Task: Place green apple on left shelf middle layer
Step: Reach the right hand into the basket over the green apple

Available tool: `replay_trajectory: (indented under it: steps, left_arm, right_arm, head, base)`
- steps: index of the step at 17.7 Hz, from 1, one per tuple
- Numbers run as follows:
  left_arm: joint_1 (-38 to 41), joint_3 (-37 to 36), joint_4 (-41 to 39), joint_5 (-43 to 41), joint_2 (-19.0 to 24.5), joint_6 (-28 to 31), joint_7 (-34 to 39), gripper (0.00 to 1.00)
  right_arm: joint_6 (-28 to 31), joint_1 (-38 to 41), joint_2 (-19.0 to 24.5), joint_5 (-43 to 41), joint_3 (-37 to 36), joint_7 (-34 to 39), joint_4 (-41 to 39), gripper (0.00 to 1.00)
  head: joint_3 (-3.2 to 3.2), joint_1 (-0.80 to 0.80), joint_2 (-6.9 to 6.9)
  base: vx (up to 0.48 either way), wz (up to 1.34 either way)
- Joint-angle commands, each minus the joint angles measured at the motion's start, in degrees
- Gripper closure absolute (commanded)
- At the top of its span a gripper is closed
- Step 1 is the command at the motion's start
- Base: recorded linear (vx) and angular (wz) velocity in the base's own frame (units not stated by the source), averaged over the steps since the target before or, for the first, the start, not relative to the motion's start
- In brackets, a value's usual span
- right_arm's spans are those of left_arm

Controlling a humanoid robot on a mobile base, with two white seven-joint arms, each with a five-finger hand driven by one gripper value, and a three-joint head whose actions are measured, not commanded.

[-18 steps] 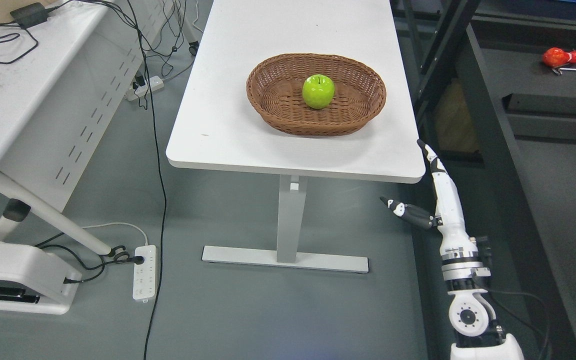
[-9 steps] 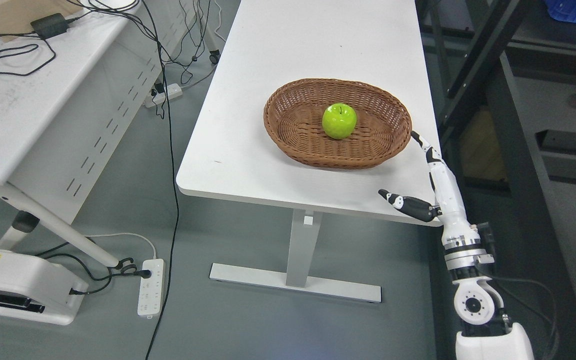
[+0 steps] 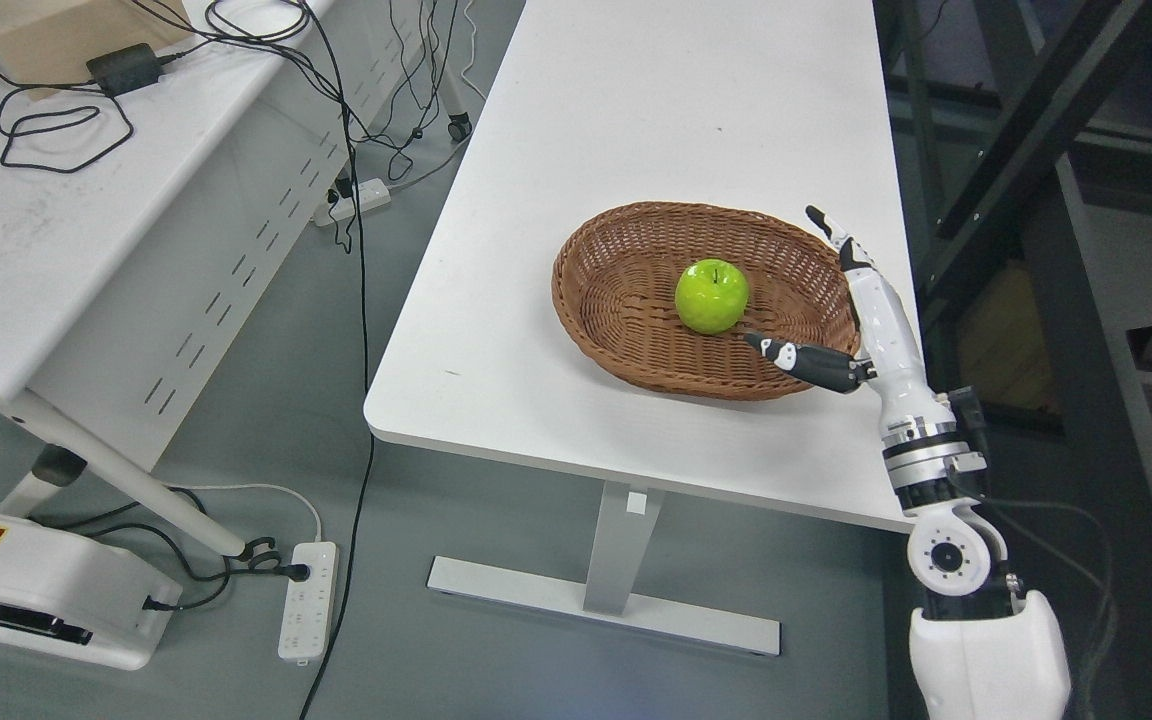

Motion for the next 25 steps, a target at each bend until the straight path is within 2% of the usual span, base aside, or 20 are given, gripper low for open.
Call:
replay_trajectory:
  steps: [1,6,12,21,25]
  left_arm:
    - [0.0,0.0,0.0,0.0,1.0,0.0,0.0,0.00]
    - [0.0,0.0,0.0,0.0,1.0,0.0,0.0,0.00]
    - [0.0,0.0,0.0,0.0,1.0,0.0,0.0,0.00]
    - [0.0,0.0,0.0,0.0,1.0,0.0,0.0,0.00]
    - [0.0,0.0,0.0,0.0,1.0,0.0,0.0,0.00]
  right_arm:
    - [1.0,-4.3,-0.3,3.9,7.5,1.5,6.6,0.00]
    - [1.0,-8.0,-0.6,11.1,12.6,2.8,13.1,0.00]
    - [1.0,-11.9,-0.5,12.4,16.3,4.5,18.9,0.00]
    - [0.8,-17.2,-1.2,13.3,16.2,4.5,27.1,0.00]
    - [0.1,-17.6,-3.8,13.3,16.5,4.4,28.5,0.00]
  head:
    - [0.00,0.00,0.00]
    - [0.00,0.00,0.00]
    - [0.00,0.00,0.00]
    - [0.00,0.00,0.00]
    - [0.00,0.00,0.00]
  base:
    - [0.105,0.05]
    - [0.085,0.04]
    - [0.050,0.01]
    - [0.009,0.00]
    - [0.026,-0.02]
